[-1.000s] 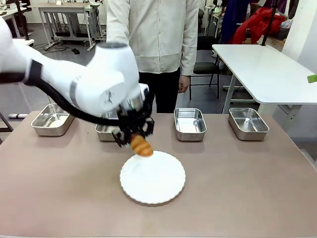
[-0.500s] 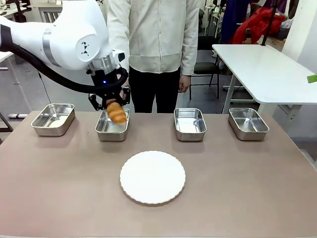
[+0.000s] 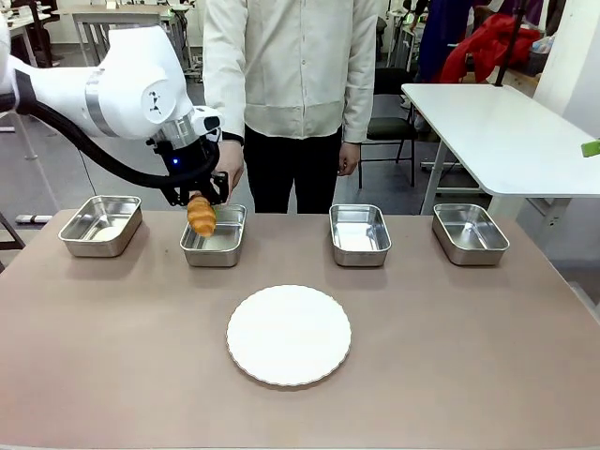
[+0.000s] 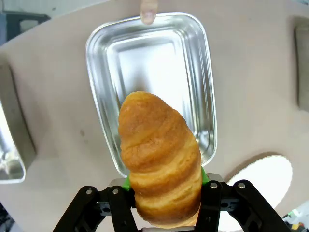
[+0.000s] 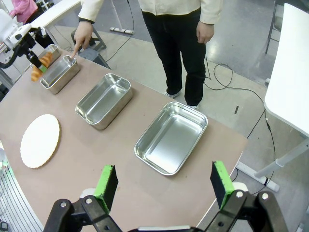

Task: Place the bread in the container.
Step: Place the Butter Roll into the Airtight Container indicated by the human.

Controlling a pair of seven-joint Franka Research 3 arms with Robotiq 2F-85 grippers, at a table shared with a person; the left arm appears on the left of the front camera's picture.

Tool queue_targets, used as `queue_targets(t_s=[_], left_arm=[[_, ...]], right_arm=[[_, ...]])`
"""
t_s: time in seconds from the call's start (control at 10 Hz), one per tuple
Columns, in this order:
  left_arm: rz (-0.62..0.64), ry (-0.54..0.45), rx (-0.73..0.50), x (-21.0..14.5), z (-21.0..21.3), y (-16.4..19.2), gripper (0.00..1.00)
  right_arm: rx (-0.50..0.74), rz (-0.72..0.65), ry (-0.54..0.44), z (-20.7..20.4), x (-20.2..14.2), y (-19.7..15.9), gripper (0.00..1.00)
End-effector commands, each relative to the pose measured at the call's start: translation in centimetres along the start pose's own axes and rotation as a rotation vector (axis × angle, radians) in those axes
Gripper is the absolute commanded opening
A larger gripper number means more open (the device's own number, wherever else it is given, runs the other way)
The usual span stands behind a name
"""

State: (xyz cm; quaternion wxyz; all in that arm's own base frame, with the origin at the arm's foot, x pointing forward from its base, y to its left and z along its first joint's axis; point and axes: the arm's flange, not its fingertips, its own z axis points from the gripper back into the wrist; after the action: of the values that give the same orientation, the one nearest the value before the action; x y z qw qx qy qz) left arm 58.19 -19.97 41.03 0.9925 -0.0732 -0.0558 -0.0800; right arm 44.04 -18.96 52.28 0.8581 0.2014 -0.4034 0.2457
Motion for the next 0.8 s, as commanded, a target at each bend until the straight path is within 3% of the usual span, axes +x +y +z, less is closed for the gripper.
queue_targets(t_s=[0.0,0.7], left_arm=[[-0.056,0.008,-0.04,1.1,-1.1,0.6,0.42],[-0.057,0.006,-0.002,2.2,-3.8,0.1,0.42]], right_arm=[[0.003,0.002,-0.024,0.0,0.2,-0.1,1.0],[0.003,0.002,-0.024,0.0,0.2,-0.1,1.0]])
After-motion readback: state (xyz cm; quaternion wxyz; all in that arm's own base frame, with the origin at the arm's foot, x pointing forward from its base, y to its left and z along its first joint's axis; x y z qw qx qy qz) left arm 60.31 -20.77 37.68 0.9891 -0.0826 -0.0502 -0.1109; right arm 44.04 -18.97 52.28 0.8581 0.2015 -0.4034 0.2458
